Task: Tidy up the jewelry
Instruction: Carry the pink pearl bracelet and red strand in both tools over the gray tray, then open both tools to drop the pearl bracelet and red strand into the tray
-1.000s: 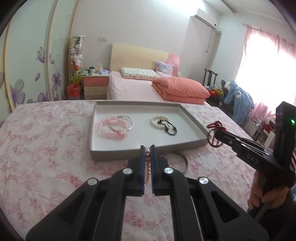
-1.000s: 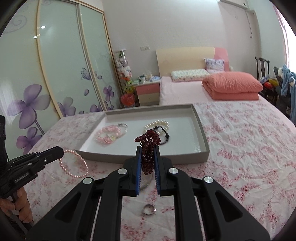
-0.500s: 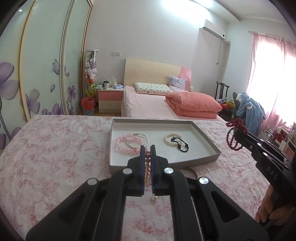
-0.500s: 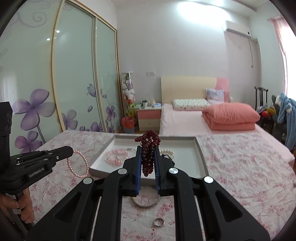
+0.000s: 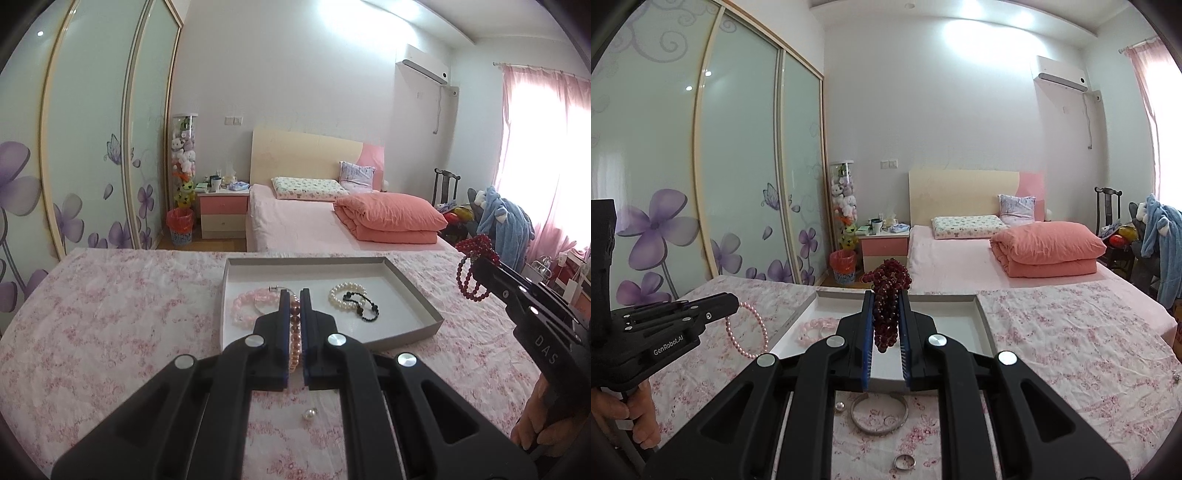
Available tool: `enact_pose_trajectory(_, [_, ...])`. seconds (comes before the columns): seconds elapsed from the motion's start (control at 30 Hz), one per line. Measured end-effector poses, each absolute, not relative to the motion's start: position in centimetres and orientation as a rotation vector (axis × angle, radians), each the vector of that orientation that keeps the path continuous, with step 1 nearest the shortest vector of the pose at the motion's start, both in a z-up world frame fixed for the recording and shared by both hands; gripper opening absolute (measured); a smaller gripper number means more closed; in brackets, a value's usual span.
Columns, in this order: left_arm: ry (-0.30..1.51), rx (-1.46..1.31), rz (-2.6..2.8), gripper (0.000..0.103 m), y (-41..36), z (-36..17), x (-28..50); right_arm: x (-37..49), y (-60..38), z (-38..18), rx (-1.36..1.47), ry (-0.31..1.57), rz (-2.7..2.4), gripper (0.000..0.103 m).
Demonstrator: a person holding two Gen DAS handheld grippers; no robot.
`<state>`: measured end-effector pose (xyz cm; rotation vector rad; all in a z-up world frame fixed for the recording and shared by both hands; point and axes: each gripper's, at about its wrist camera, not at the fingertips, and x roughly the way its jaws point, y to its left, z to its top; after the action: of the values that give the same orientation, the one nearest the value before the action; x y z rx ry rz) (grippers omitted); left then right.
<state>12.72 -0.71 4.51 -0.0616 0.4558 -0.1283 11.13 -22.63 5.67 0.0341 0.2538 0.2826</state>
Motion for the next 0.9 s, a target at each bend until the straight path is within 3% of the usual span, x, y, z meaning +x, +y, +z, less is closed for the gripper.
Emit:
enact_pose_trajectory(0.43, [0.444,-0.055,-0.12,0.006,-1.4,5.6,16.5,14.3,-22.9,6.5,0.064,0.237,0.265,0.013])
enact_pose_trajectory(0.9, [0.532,-0.079,-0.143,0.006,-2.2,3.1,23.7,23.5,-23.5,3.3,0.158,0.431,0.279,0.013])
